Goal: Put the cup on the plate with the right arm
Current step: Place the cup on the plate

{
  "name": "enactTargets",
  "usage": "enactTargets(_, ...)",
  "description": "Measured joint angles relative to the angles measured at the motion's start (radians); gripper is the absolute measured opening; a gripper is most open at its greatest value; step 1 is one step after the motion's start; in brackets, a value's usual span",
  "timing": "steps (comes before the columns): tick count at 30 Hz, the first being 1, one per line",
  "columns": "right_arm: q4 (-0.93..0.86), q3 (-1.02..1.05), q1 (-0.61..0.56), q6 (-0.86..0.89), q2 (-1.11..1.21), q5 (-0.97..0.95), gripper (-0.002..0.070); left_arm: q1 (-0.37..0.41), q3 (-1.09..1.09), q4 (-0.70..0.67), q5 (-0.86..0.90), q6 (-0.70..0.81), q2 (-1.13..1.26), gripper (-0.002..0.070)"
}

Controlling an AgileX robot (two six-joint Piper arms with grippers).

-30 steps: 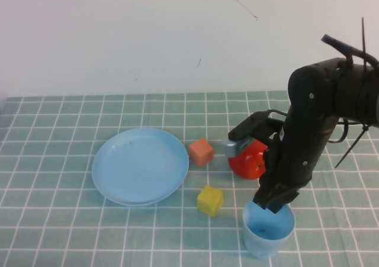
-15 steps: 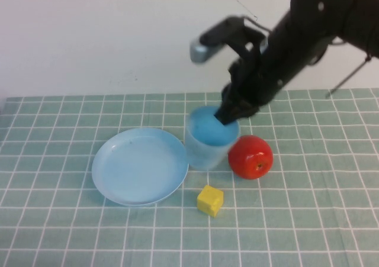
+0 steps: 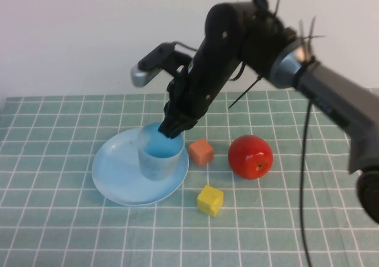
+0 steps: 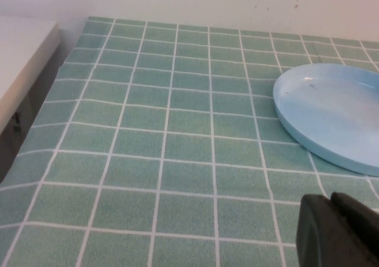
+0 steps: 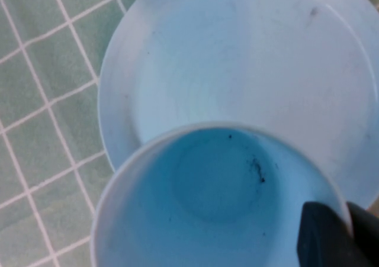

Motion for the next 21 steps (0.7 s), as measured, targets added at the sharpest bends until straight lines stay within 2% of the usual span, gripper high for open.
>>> enactTargets(11,0.000,-0.101,0.013,-0.013,0.134,-0.007,0.0027,0.000,0.000,0.000,0.000,0.002,0.000,-0.0003)
enactTargets(13,0.002,-0.108,0.013,-0.015,0.134,-0.015,0.0068,0.000,0.000,0.000,0.000,0.002,0.000,-0.0003)
enactTargets(18,0.002,-0.108,0.013,-0.015,0.128,-0.019,0.0235,0.000,0.000,0.000,0.000,0.002,0.000,-0.0003)
enactTargets(21,0.002,-0.108,0.013,-0.031,0.106,-0.017,0.0245,0.000,0.000,0.000,0.000,0.002,0.000,-0.0003)
